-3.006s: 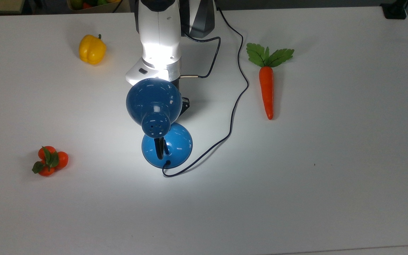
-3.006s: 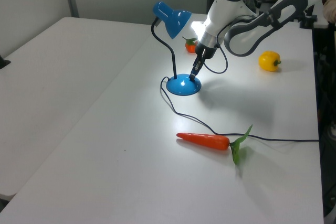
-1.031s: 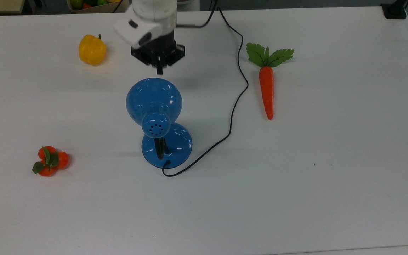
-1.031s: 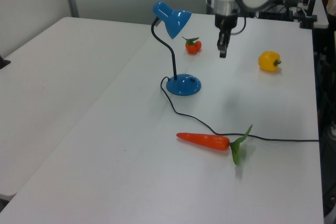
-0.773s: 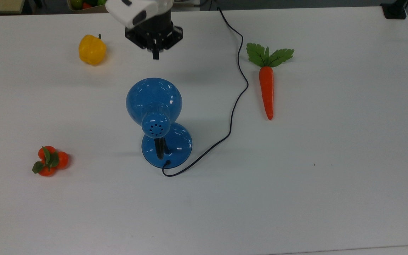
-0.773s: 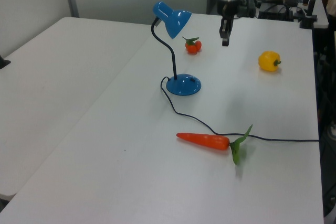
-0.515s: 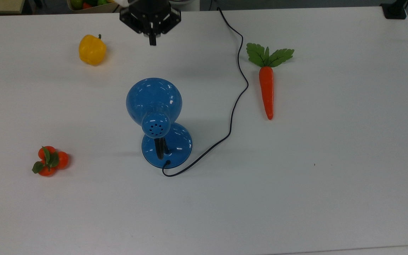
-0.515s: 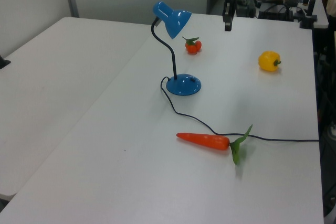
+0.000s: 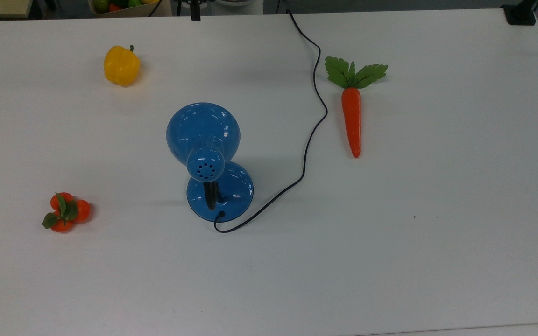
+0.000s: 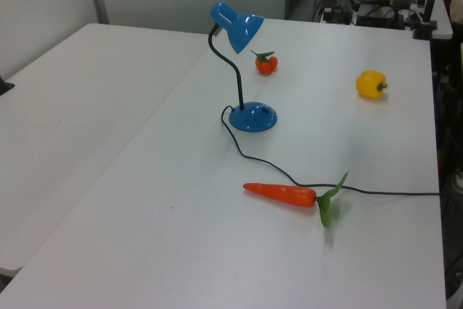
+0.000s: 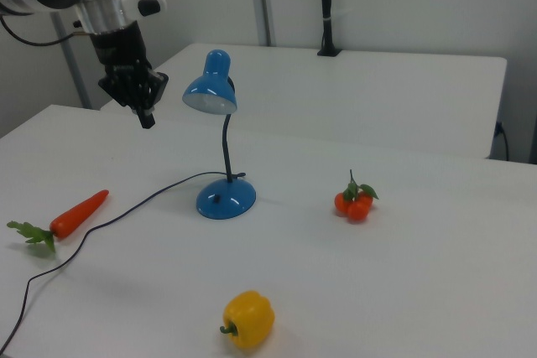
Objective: Turn off lamp
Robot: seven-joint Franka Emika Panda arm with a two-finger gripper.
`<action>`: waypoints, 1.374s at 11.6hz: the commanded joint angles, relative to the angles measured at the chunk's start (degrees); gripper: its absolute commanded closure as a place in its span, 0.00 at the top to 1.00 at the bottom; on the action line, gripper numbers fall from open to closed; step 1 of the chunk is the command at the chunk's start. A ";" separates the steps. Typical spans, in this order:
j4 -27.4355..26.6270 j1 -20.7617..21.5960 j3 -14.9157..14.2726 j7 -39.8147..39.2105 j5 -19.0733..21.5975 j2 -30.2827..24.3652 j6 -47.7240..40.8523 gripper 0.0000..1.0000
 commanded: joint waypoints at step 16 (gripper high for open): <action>0.29 -2.71 -1.67 -1.13 0.32 -3.91 -7.17 1.00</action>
